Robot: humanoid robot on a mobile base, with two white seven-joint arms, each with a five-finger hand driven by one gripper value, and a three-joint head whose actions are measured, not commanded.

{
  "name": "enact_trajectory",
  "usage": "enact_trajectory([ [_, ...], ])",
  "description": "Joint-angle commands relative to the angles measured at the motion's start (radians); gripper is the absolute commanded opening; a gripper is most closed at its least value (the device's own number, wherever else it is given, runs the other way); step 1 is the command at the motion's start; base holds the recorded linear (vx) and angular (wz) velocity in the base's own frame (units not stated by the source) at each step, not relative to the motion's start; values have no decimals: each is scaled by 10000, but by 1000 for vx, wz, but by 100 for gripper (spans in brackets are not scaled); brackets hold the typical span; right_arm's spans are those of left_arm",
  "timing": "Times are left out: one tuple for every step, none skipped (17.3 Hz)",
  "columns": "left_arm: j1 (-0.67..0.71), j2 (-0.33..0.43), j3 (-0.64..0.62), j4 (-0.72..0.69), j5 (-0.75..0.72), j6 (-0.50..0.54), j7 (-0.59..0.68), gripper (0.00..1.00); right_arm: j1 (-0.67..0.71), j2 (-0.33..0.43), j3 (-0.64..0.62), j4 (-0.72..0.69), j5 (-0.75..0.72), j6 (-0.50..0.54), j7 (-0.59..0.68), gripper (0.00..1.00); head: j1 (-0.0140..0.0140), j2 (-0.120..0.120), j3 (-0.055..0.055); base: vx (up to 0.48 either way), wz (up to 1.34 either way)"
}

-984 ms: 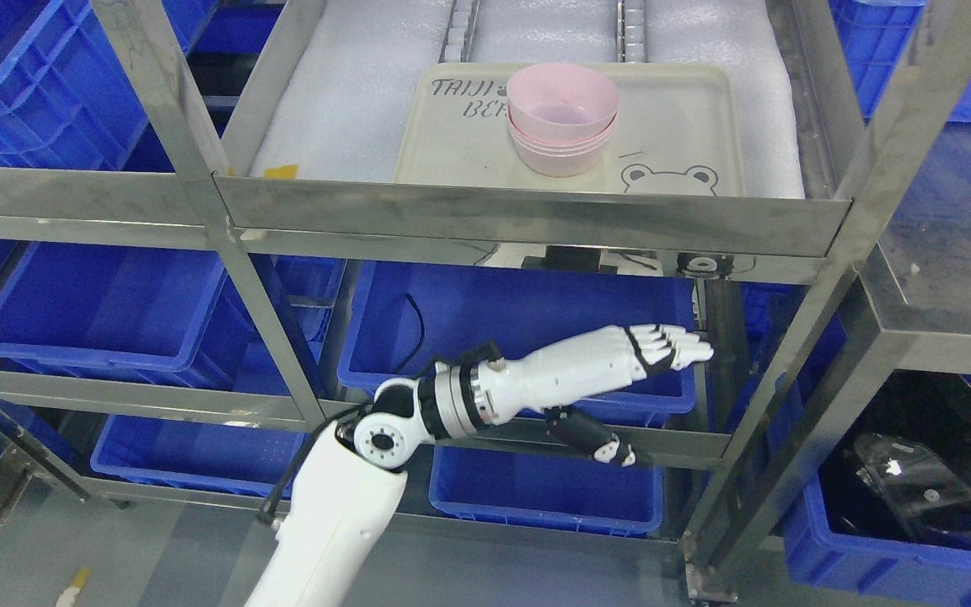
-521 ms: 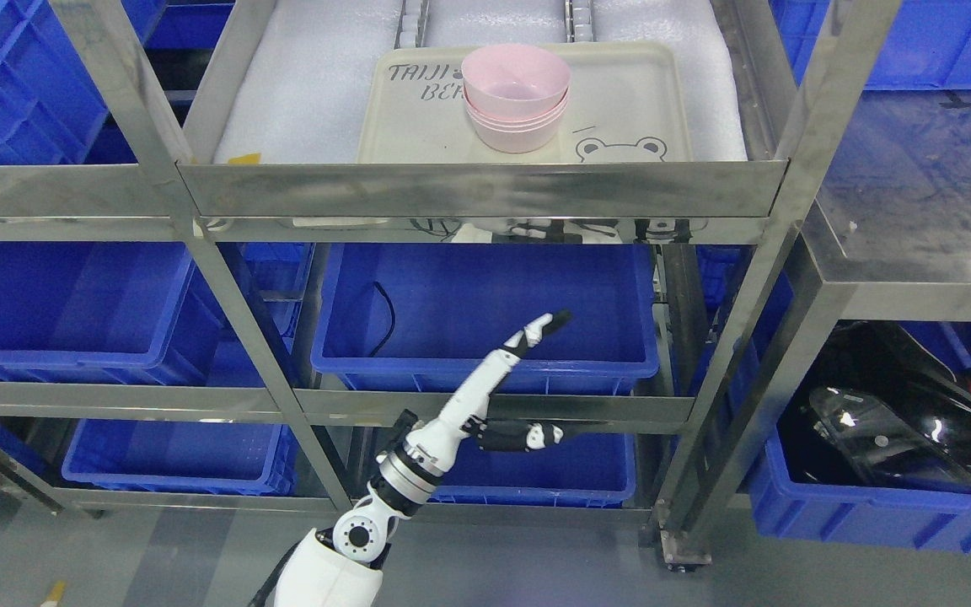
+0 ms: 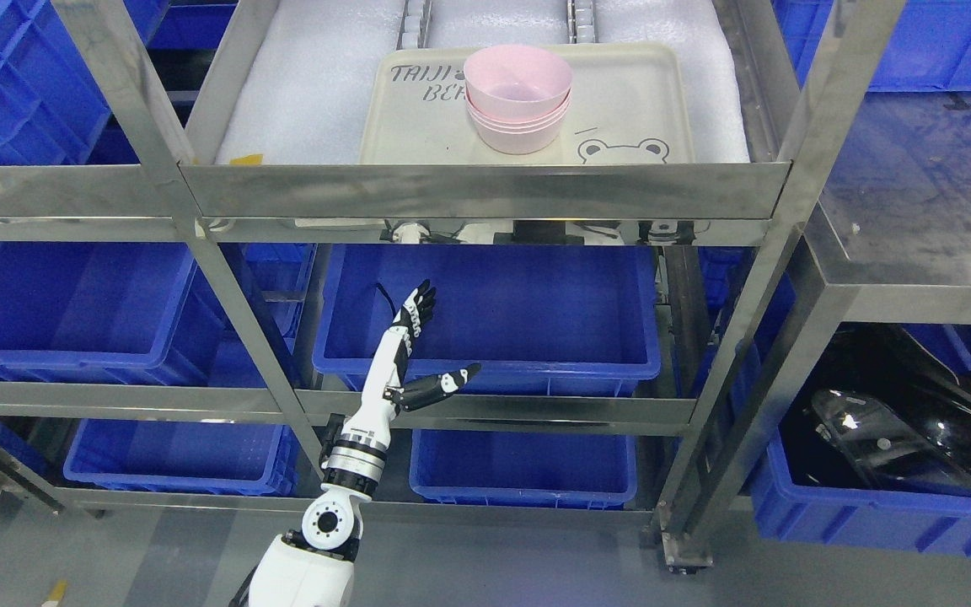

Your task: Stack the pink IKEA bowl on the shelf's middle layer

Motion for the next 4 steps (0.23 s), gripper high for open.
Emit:
enact_trajectory([
  [488, 175, 456, -2431, 574, 1307, 44, 100, 230, -175, 0, -175, 0, 4, -5, 100, 0, 0, 0, 0, 0],
  [504, 175, 347, -2709, 574, 1400, 44, 100, 230, -175, 0, -175, 0, 4, -5, 100, 0, 0, 0, 0, 0],
  [489, 175, 301, -2833, 574, 1401, 44, 100, 230, -175, 0, -175, 0, 4, -5, 100, 0, 0, 0, -2, 13],
  [489, 175, 285, -2865, 574, 1386, 60, 100, 230, -175, 0, -175, 0, 4, -5, 100, 0, 0, 0, -2, 13],
])
